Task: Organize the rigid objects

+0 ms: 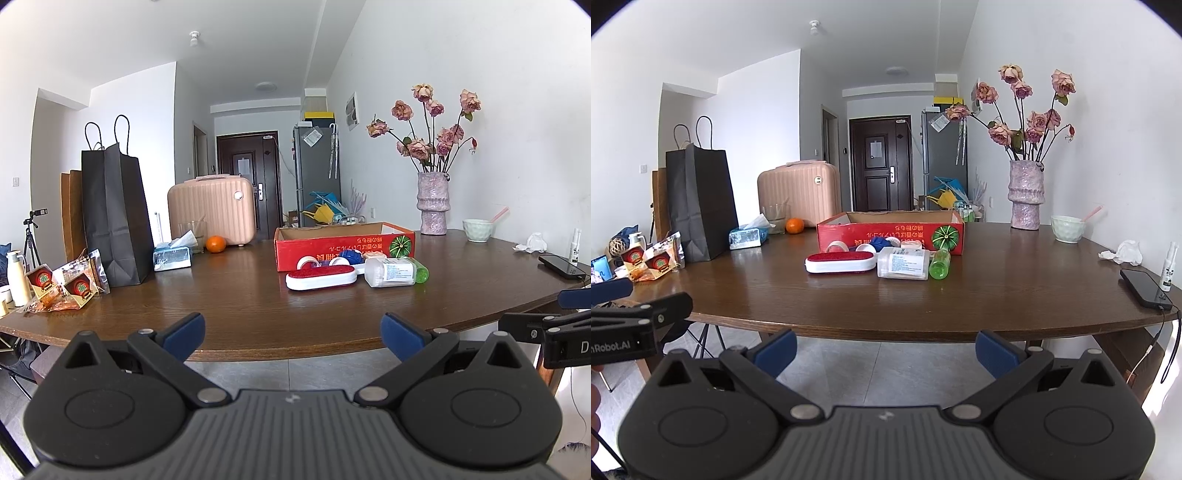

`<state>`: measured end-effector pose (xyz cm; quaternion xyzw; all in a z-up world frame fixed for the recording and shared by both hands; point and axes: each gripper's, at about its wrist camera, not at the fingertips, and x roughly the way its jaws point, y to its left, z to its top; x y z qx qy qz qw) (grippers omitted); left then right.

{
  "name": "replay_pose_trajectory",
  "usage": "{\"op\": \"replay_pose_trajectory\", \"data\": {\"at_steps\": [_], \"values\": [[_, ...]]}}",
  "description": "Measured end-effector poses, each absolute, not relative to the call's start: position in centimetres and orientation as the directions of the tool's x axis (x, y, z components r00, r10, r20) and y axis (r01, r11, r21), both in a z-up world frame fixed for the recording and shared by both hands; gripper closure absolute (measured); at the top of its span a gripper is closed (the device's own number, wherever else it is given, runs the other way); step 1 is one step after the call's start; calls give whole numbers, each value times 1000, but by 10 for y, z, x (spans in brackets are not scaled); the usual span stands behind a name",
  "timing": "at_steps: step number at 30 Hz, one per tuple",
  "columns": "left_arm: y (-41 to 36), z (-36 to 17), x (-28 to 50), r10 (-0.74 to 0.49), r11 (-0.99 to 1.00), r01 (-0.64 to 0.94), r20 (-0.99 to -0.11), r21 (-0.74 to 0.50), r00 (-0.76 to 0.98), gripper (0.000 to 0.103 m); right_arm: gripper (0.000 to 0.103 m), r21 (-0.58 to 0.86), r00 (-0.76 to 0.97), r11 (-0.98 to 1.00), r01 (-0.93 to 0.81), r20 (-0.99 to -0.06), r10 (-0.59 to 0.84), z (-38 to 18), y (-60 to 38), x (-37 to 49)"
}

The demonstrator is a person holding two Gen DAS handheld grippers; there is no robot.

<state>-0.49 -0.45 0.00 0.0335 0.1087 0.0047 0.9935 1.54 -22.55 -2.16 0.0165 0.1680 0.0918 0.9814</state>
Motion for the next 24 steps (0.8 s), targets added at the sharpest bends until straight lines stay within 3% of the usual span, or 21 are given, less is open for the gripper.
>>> {"op": "replay_pose_trajectory", "data": {"at_steps": [20,24], "values": [[-4,-1,-4,12,997,4,-218,72,976,0,0,64,926,982,-177,-328,188,-21,-226,16],[-1,-4,7,48,994,-28,-187,106,981,0,0,52,931,984,-173,-317,180,-23,-229,19]]}}
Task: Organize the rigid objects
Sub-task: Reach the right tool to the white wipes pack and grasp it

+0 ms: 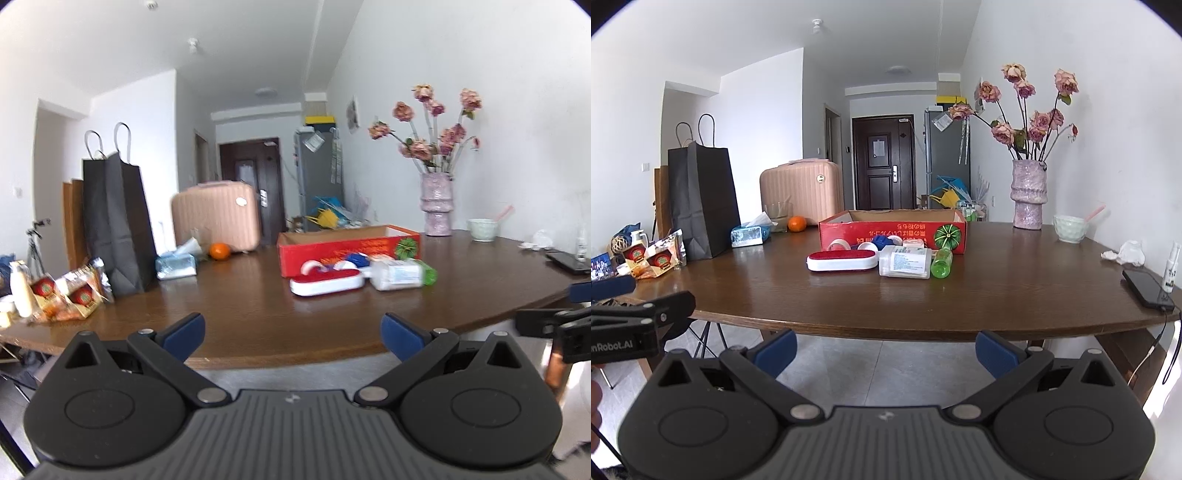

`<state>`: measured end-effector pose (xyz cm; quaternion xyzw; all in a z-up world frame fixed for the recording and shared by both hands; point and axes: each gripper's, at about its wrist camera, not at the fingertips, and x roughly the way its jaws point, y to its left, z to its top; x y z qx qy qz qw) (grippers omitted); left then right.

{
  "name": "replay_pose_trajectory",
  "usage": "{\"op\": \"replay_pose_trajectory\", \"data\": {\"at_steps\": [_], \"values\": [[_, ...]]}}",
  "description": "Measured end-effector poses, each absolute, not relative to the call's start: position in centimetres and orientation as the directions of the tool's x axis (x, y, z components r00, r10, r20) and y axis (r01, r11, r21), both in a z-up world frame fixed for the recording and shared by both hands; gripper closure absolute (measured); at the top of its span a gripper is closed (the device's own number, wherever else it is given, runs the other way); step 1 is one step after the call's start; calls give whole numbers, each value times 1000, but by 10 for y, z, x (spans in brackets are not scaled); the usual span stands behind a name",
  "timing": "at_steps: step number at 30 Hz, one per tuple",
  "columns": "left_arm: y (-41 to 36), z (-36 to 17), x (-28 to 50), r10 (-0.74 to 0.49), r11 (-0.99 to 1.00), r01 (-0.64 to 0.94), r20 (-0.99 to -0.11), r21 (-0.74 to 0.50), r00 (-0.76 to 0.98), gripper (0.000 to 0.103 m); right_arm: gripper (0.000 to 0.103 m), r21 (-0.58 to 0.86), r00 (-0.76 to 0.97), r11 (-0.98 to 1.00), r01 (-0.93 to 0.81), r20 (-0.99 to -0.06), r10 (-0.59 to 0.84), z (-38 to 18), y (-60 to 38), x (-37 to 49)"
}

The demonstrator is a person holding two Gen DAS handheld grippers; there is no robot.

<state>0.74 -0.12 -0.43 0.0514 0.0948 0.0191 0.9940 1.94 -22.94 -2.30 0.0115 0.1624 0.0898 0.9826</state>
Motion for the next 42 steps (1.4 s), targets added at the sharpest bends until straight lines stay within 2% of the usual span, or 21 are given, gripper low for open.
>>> {"op": "replay_pose_trajectory", "data": {"at_steps": [5,8,10,15,20,23,26,27,28,29,30,32,33,35,38,42], "values": [[4,-5,38,90,988,-67,-166,140,982,0,0,60,936,992,-111,-330,125,-29,-239,46],[4,-7,65,106,986,-77,-202,145,974,0,0,78,936,994,-75,-339,97,-30,-245,73],[6,-8,88,101,988,-67,-257,138,961,0,0,91,933,994,-52,-350,81,-31,-248,92],[4,-5,149,46,993,-5,-341,121,939,0,0,125,915,991,-57,-390,102,-28,-256,152],[-15,6,206,-122,990,139,-381,17,917,0,0,202,900,975,-91,-403,168,-17,-268,218],[-34,9,244,-209,976,213,-400,-37,892,0,0,216,867,968,-125,-450,212,-12,-270,259],[-47,8,276,-273,961,265,-422,-80,865,8,0,247,823,961,-127,-515,241,-6,-273,291],[-49,7,288,-300,954,276,-430,-118,852,12,2,273,825,956,-108,-512,239,-5,-278,298],[-50,6,297,-312,950,278,-436,-143,844,22,6,297,825,950,-100,-509,246,-5,-282,305],[-52,5,307,-312,950,269,-445,-159,840,27,15,317,820,943,-105,-509,263,-6,-284,311],[-56,3,317,-310,950,259,-457,-172,833,37,22,344,807,931,-124,-511,296,-8,-287,322],[-60,-2,336,-336,941,263,-488,-215,805,49,47,387,793,910,-147,-504,342,-12,-290,337],[-61,-6,344,-352,934,262,-505,-243,788,58,56,402,791,903,-155,-497,357,-15,-290,340],[-60,-14,357,-386,918,256,-537,-303,750,64,62,429,776,887,-173,-495,391,-20,-289,351],[-56,-22,360,-438,888,263,-516,-378,736,70,74,458,756,867,-195,-493,430,-28,-284,364],[-52,-21,346,-427,893,261,-503,-367,752,76,74,471,755,863,-181,-496,429,-34,-281,363]]}}
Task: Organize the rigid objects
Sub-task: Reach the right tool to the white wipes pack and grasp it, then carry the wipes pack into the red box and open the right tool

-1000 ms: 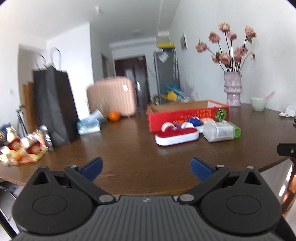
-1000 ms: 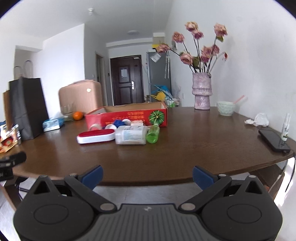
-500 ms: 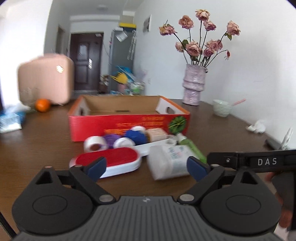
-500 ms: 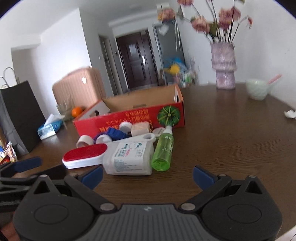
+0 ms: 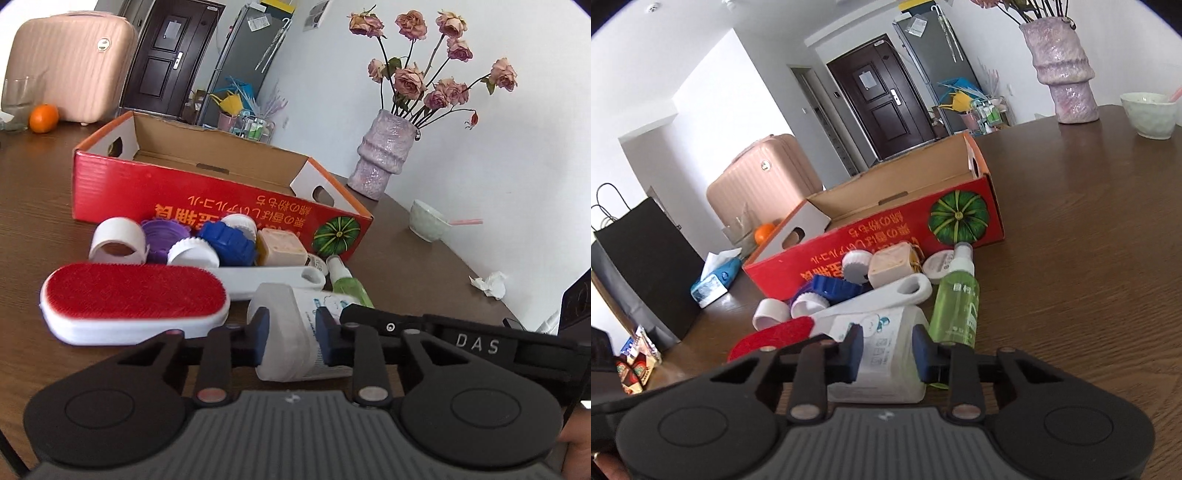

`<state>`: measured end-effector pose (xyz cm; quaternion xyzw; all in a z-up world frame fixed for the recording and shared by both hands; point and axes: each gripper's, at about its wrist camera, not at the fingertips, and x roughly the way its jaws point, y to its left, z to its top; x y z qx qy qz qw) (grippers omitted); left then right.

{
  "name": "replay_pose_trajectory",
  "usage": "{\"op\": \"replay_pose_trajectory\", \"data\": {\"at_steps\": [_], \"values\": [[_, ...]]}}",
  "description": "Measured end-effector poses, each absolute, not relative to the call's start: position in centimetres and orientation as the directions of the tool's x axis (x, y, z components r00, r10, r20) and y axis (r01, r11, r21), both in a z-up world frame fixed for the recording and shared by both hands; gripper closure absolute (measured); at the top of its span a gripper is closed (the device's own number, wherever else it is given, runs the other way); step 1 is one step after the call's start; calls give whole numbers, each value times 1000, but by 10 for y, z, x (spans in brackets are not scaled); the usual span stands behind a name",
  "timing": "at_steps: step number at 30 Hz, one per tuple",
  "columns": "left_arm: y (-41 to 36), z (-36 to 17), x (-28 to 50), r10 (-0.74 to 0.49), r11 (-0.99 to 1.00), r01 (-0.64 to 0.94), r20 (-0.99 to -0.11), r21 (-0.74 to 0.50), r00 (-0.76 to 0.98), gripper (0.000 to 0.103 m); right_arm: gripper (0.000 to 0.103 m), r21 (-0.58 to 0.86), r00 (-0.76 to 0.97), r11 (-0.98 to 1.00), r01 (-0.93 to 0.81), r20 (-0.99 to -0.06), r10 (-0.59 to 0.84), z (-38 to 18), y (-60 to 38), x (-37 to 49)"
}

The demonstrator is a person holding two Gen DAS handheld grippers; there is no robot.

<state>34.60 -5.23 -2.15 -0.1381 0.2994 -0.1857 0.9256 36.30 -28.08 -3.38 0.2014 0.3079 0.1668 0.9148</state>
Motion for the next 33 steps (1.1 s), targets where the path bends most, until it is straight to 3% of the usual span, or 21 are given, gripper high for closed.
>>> {"op": "replay_pose_trajectory", "data": {"at_steps": [10,15,19,21,25,27,28,31,33], "values": [[-27,-13,281,-445,887,279,-520,-367,729,79,85,521,704,819,-241,-487,517,-33,-280,297],[-27,-13,289,-429,894,254,-540,-370,724,73,81,507,701,827,-243,-498,511,-32,-273,301],[-19,-22,304,-463,866,209,-568,-455,680,47,72,539,691,812,-222,-500,521,-36,-278,305],[-15,-26,306,-458,863,196,-557,-465,693,43,58,559,687,805,-198,-507,521,-40,-283,307],[-13,-35,312,-519,824,202,-561,-529,645,34,59,613,665,767,-189,-496,559,-47,-290,310],[-12,-37,312,-541,808,210,-552,-551,634,38,68,648,653,737,-192,-476,589,-51,-291,312],[-12,-37,311,-550,801,220,-538,-557,639,48,71,667,649,720,-191,-465,602,-52,-291,313],[-13,-30,303,-518,820,230,-511,-524,686,67,73,656,653,731,-189,-472,592,-48,-287,311],[-14,-25,301,-507,829,231,-511,-509,694,72,75,641,660,744,-188,-479,579,-45,-285,308]]}}
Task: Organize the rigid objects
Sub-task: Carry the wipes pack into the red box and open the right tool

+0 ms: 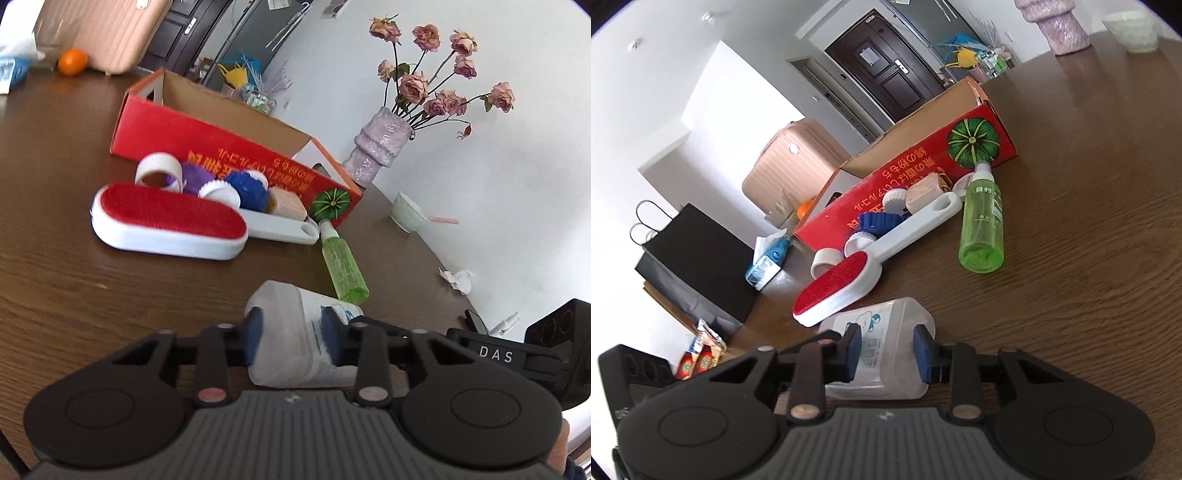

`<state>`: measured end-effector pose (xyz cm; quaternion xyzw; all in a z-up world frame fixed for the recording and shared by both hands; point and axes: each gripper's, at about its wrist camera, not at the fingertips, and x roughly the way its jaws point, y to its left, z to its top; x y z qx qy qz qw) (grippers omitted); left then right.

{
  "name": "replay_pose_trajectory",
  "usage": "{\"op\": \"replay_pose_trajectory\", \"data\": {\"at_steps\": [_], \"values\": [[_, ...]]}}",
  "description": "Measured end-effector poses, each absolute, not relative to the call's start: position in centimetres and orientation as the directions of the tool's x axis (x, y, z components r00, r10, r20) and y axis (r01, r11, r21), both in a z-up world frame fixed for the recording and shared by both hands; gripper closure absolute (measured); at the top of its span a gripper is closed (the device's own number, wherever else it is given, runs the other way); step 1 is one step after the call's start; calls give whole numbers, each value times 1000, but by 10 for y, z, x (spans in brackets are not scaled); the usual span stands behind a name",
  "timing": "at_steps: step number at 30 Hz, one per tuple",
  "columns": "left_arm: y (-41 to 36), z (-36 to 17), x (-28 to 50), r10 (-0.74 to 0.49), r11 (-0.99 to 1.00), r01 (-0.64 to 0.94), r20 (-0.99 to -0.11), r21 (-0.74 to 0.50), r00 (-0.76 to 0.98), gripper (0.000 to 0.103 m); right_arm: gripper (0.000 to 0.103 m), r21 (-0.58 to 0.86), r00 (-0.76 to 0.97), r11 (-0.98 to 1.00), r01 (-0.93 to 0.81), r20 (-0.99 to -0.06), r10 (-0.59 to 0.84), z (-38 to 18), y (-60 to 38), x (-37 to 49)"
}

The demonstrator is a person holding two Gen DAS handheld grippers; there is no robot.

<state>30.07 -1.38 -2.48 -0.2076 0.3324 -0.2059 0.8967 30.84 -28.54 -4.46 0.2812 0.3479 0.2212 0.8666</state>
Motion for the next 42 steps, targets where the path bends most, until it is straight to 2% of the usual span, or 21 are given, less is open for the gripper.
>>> {"op": "replay_pose_trajectory", "data": {"at_steps": [2,8,15,19,22,27,29,35,38,41,42], "values": [[-14,-21,301,-513,826,241,-505,-509,694,73,79,635,673,751,-181,-477,565,-40,-286,308],[-19,6,326,-501,834,272,-455,-479,736,73,79,588,728,779,-217,-434,531,-11,-284,327],[-23,58,428,-443,869,275,-401,-411,801,72,79,491,781,822,-289,-376,499,43,-269,422],[-15,62,522,-447,858,222,-461,-464,767,72,79,455,781,846,-277,-406,474,61,-256,508],[-9,50,593,-453,859,179,-548,-479,703,72,79,475,755,850,-226,-466,461,55,-253,580],[-15,24,668,-369,909,110,-658,-401,657,73,80,534,641,834,-142,-592,489,20,-247,673],[-18,18,681,-358,919,111,-679,-379,641,73,80,494,613,856,-153,-632,475,13,-241,699],[-22,11,691,-364,924,157,-674,-349,643,65,80,462,605,879,-118,-669,432,-5,-237,719],[-15,18,675,-326,941,160,-668,-299,669,56,80,430,617,895,-120,-673,407,-3,-241,712],[-2,33,647,-281,959,189,-646,-211,709,34,80,416,634,902,-120,-667,392,7,-259,691],[4,40,630,-253,967,205,-621,-150,742,23,80,409,639,905,-122,-665,386,12,-265,681]]}}
